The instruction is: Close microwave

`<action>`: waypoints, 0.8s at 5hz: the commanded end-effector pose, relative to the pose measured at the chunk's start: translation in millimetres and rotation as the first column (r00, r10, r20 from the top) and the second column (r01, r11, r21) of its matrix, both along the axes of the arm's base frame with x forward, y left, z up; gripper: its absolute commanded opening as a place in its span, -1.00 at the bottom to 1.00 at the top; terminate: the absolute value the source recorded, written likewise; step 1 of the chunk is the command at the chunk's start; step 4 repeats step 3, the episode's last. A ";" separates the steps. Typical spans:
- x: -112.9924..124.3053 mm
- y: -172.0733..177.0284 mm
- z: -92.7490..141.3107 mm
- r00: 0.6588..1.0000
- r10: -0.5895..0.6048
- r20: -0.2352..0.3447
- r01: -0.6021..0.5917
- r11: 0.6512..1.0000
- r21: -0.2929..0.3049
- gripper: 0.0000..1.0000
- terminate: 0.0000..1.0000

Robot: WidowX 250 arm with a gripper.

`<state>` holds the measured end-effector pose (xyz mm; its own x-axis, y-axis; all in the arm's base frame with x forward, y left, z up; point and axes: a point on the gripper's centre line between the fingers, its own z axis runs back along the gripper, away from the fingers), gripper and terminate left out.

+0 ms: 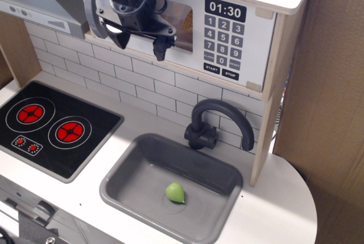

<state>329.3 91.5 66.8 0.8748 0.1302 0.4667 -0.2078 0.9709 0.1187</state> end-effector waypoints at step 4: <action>-33.2 -8.1 22.9 0.996 0.012 -0.088 -0.013 1.000 -0.016 1.00 1.00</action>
